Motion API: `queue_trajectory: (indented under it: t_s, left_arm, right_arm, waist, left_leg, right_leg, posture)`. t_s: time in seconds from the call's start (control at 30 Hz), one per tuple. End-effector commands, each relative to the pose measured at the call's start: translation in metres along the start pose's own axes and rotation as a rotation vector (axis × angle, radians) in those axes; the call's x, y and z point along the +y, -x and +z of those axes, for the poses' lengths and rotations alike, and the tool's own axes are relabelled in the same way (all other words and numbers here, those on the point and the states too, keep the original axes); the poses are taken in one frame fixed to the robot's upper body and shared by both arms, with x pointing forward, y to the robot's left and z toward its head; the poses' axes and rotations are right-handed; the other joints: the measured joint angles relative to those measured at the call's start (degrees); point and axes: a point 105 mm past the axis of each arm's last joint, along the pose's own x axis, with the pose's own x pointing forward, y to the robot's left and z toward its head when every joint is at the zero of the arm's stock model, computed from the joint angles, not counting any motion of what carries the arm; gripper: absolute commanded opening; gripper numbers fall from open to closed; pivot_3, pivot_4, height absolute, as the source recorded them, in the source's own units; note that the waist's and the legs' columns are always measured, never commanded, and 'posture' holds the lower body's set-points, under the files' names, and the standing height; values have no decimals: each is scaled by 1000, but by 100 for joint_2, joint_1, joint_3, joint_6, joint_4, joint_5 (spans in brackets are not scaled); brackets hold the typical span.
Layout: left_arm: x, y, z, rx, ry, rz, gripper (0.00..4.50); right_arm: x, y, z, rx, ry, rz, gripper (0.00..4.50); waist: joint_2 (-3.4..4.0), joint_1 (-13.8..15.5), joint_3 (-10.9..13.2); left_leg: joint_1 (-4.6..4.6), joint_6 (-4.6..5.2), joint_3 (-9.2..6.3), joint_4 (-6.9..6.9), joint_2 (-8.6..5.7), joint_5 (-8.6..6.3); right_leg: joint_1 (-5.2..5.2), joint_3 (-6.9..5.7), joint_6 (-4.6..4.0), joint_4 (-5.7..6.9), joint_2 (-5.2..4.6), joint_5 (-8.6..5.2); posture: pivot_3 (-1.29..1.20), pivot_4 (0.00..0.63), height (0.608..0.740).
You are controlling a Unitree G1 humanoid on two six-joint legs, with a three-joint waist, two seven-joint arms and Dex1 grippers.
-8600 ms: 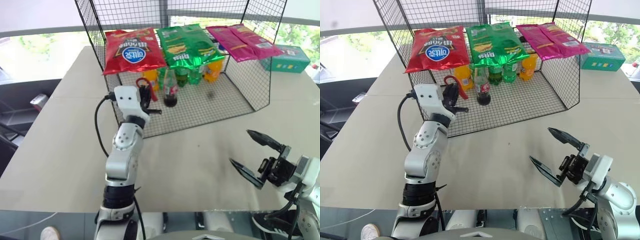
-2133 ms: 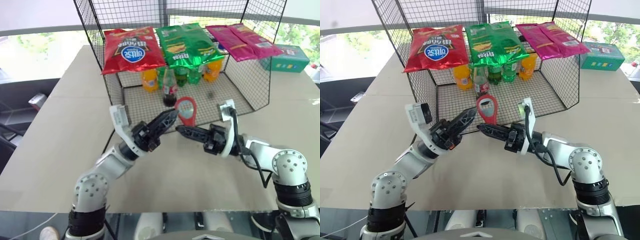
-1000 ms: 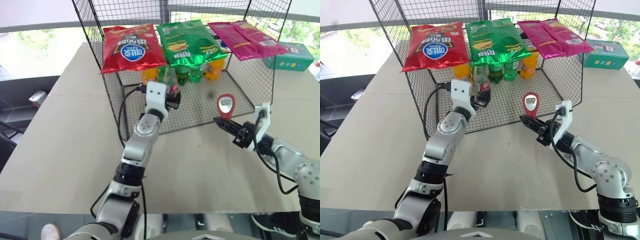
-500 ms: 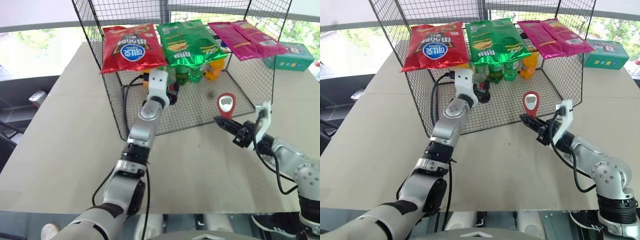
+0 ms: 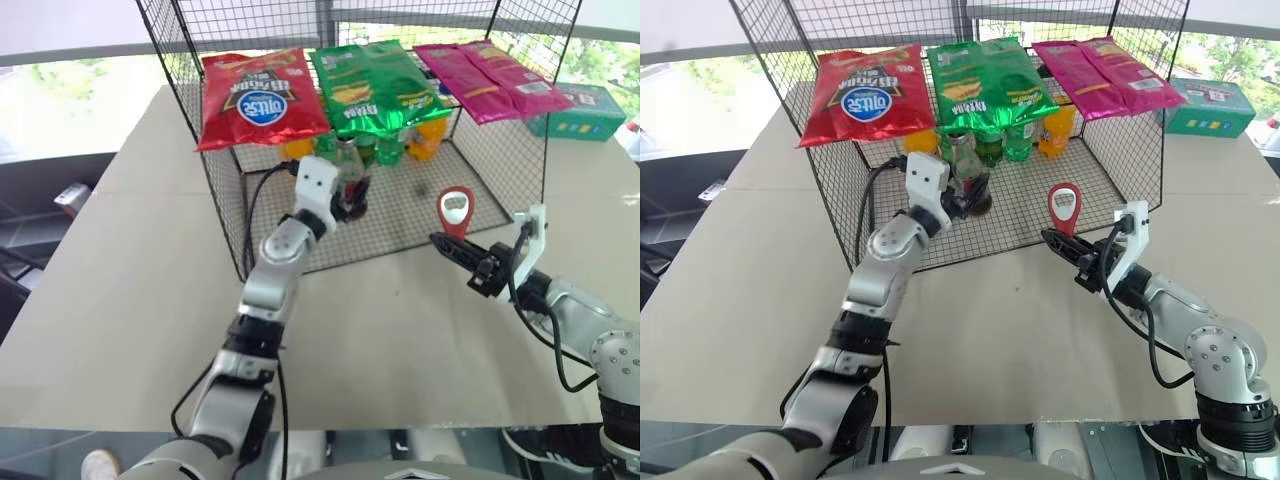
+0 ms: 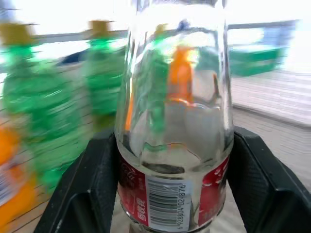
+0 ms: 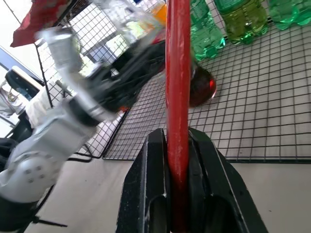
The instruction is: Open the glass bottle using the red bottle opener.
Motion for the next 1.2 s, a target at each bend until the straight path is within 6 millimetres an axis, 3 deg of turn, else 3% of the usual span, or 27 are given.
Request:
queue_trajectory:
  t_s: [0.03,0.27,0.4,0.63,0.7,0.8,1.2]
  left_arm:
    - [-36,18,28,-49,70,-266,2493]
    - [-55,48,26,14,103,-445,2493]
    - [-65,60,14,55,57,-508,2493]
    - [-72,81,-1,102,135,-569,2493]
    - [-72,81,-1,98,147,-569,3508]
    - [-71,80,0,85,147,-566,4460]
    - [-76,85,-4,108,107,-662,4460]
  right_arm:
    - [8,1,11,-47,40,30,0]
    - [7,0,9,-33,54,32,0]
    - [8,0,8,-21,69,34,0]
    - [14,4,0,22,129,42,0]
    - [15,4,-2,29,140,45,0]
    - [18,3,-4,35,153,51,0]
    - [26,1,-6,42,221,71,0]
  waist:
    - [0,-38,0]
    - [4,-117,-2]
    - [8,-120,-5]
    - [53,-149,-32]
    - [67,-174,-40]
    - [75,-201,-46]
    - [75,-247,-48]
  left_leg:
    - [-1,-1,-1,-1,0,0]
    - [-2,8,5,-13,-6,-8]
    - [-6,5,5,-23,-6,-24]
    - [3,1,5,-25,-7,-60]
    - [4,-3,4,-24,-10,-76]
    - [4,-6,4,-23,-13,-86]
    - [7,-18,6,-17,-19,-98]
  right_leg:
    - [-1,-2,0,0,0,0]
    - [-5,9,11,-5,0,-7]
    - [-8,11,23,-8,0,-15]
    - [-14,28,38,-11,2,-25]
    - [-18,31,43,-11,3,-29]
    - [-19,32,49,-12,2,-33]
    - [-18,42,54,-11,3,-36]
  posture:
    - [0,150,740]
    - [0,150,740]
    - [0,150,740]
    - [0,150,740]
    - [0,150,740]
    - [0,150,740]
    - [0,150,740]
